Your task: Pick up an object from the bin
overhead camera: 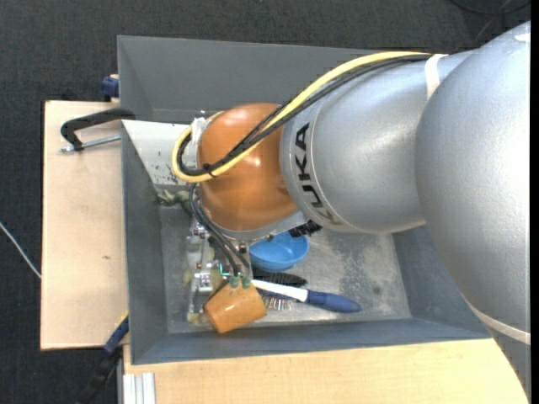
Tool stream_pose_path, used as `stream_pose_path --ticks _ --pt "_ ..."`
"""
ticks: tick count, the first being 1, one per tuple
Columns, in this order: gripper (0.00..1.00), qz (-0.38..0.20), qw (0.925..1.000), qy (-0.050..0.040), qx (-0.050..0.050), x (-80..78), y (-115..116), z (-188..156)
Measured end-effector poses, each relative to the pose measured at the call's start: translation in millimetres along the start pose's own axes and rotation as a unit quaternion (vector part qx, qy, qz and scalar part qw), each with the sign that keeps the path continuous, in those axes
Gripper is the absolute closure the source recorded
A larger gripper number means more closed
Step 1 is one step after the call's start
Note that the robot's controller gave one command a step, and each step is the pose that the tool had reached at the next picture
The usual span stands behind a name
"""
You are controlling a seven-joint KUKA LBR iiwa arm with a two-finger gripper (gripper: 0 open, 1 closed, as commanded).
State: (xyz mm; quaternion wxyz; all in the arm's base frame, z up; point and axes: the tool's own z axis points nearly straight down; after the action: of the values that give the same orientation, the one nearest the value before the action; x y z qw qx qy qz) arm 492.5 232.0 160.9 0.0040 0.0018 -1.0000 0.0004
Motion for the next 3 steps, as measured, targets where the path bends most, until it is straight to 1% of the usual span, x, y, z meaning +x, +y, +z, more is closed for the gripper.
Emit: stream_pose_path --ticks 1,2,3 --pt "0.0 -0.152 0.9884 -0.0096 -0.002 -2.7 -41.0 58.9" --pt "0.0 -0.308 0.9512 -0.0063 0.0 -56.5 -140.2 59.6" --pt "0.0 -0.283 0.9591 -0.0038 0.001 -37.1 -204.9 54.4"
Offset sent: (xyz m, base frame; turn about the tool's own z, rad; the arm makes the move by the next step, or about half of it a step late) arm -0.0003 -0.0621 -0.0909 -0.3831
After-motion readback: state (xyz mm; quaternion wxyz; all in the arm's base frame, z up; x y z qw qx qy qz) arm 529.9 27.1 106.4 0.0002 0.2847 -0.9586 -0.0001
